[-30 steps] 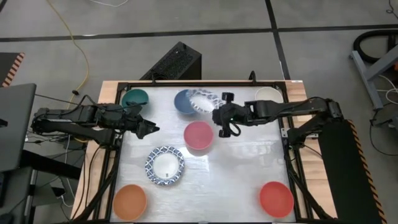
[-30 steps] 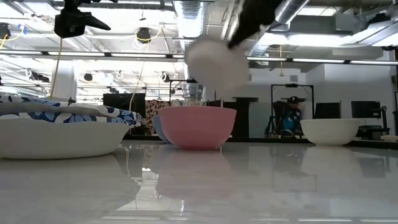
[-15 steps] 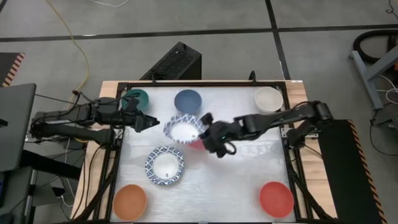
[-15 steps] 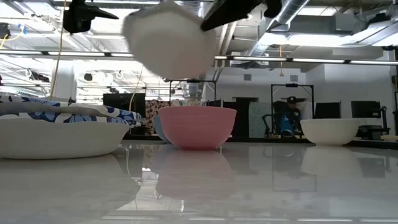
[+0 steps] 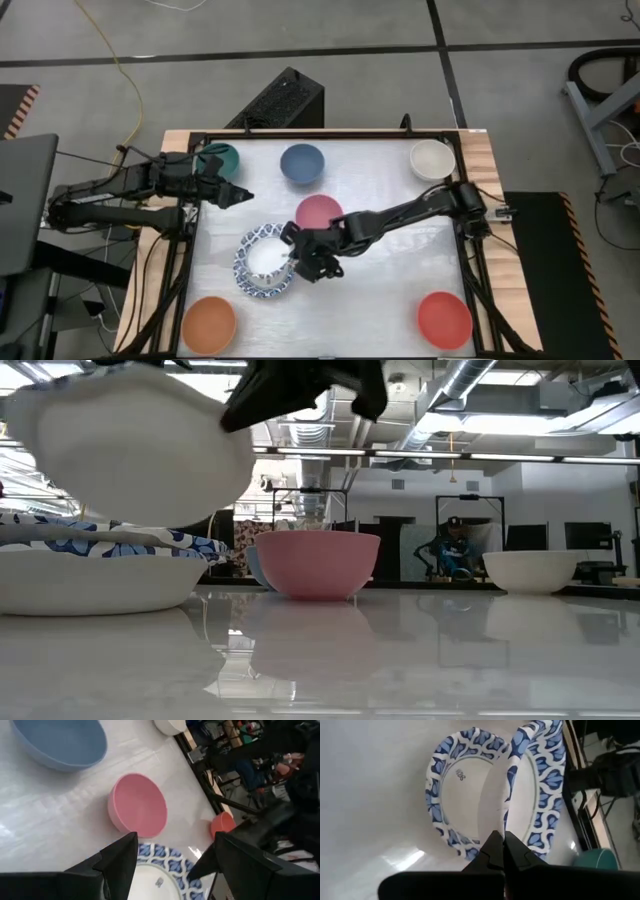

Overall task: Nest bowls inside each other
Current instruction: Stack the patterned white paper bowl on top of the patterned white paper bowl

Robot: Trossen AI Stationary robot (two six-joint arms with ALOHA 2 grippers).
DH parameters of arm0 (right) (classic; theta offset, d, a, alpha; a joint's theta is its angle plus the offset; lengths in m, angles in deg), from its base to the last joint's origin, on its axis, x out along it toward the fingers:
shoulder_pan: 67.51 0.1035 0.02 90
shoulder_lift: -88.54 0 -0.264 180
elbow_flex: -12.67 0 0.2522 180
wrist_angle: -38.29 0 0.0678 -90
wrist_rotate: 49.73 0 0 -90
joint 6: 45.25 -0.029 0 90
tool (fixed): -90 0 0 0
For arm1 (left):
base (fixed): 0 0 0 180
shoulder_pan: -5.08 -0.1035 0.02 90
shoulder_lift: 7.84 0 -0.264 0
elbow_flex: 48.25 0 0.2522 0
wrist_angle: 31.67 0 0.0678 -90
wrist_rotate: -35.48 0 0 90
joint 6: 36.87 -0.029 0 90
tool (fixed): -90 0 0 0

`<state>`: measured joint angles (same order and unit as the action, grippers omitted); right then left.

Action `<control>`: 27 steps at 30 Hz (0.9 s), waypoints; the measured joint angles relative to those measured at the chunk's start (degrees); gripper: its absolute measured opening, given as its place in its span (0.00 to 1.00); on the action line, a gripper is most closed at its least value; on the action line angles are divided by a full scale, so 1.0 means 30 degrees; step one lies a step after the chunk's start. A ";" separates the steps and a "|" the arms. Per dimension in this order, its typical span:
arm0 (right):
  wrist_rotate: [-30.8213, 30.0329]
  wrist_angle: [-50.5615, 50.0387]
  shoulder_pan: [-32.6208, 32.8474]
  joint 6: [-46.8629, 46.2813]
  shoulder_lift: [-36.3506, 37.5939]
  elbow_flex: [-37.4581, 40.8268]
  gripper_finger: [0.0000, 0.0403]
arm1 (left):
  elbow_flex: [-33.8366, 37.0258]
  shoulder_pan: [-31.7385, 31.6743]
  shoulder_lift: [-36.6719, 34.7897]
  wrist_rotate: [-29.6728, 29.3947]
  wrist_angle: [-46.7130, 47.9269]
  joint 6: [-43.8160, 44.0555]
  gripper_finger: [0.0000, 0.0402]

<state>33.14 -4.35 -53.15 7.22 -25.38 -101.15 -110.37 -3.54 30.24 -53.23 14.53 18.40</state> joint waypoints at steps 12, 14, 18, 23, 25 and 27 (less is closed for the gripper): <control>0.0264 0.0781 0.0176 0.0034 -0.0586 0.0184 0.01 | 0.0000 -0.0160 0.0015 0.0018 0.0426 -0.0535 0.63; 0.0342 0.0815 0.0169 0.0019 -0.0586 0.0231 0.02 | 0.0000 -0.0160 0.0042 0.0011 0.0412 -0.0551 0.63; 0.0389 0.0946 0.0031 -0.0848 -0.0586 0.0231 0.06 | 0.0000 -0.0160 0.0044 0.0004 0.0419 -0.0565 0.63; 0.0703 0.0926 -0.0257 -0.1473 -0.0586 0.0239 0.14 | 0.0000 -0.0160 0.0044 0.0011 0.0412 -0.0572 0.63; 0.1462 0.0884 -0.0394 -0.1486 -0.0586 0.0239 0.18 | 0.0000 -0.0160 0.0050 0.0011 0.0418 -0.0592 0.63; 0.1999 0.0935 -0.0527 -0.1489 -0.0586 0.0239 0.23 | 0.0000 -0.0160 0.0051 0.0013 0.0412 -0.0757 0.63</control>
<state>39.13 -1.55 -54.73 2.76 -27.13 -100.44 -110.37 -4.03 30.40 -53.19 15.76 16.13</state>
